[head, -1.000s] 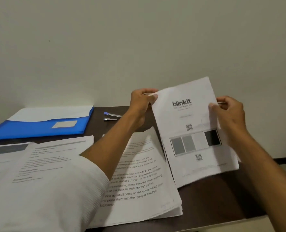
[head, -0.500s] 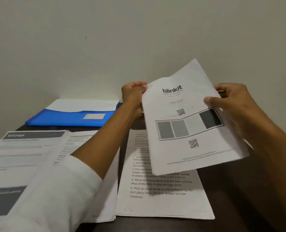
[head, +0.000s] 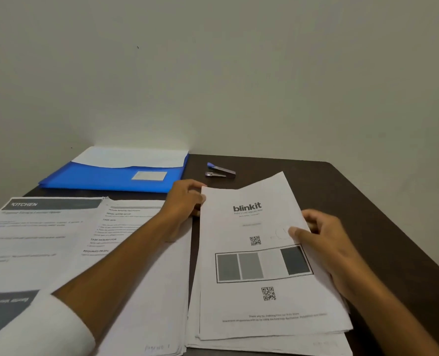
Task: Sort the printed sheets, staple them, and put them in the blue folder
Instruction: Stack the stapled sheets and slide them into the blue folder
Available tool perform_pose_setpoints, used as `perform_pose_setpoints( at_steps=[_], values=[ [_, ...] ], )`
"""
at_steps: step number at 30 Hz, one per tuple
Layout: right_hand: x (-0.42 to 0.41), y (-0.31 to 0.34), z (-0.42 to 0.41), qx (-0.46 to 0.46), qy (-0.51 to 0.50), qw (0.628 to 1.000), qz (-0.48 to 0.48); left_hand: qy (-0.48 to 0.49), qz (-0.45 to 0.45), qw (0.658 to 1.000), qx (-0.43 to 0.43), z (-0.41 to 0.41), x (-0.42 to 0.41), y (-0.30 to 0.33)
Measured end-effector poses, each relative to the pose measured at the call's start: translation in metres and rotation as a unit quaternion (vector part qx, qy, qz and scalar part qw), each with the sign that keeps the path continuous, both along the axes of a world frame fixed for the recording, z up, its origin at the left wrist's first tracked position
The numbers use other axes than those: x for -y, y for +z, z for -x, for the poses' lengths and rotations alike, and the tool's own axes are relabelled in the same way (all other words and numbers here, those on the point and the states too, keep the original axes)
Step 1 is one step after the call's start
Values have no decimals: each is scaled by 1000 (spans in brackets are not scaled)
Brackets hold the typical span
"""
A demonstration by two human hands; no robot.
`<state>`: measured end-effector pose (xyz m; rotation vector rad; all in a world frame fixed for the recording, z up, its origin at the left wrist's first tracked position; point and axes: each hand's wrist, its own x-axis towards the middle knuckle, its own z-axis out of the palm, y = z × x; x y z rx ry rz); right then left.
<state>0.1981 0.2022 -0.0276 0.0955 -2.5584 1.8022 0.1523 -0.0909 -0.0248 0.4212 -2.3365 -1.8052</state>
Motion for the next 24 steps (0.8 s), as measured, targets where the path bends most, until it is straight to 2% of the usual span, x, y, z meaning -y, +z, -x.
perform_pose_setpoints(
  at_steps=[3,7,9,16,21,24],
  values=[
    [-5,0,3,-23,9,998,-51,-6,29,999,-35,-1,-2,-3],
    [-9,-2,8,-52,10,996,-70,-11,59,996,-63,-1,0,-9],
    [-11,-6,7,-65,-1,995,-79,-1,65,996,-67,-1,0,-12],
    [-15,-16,-5,-79,-57,989,-107,14,169,983,-70,-1,-5,-15],
    [-15,-14,-16,-86,-116,979,-143,43,258,964,-46,-1,-9,-13],
    [-9,-16,-22,-77,-122,960,-239,42,338,940,-4,-3,-14,-8]
  ],
)
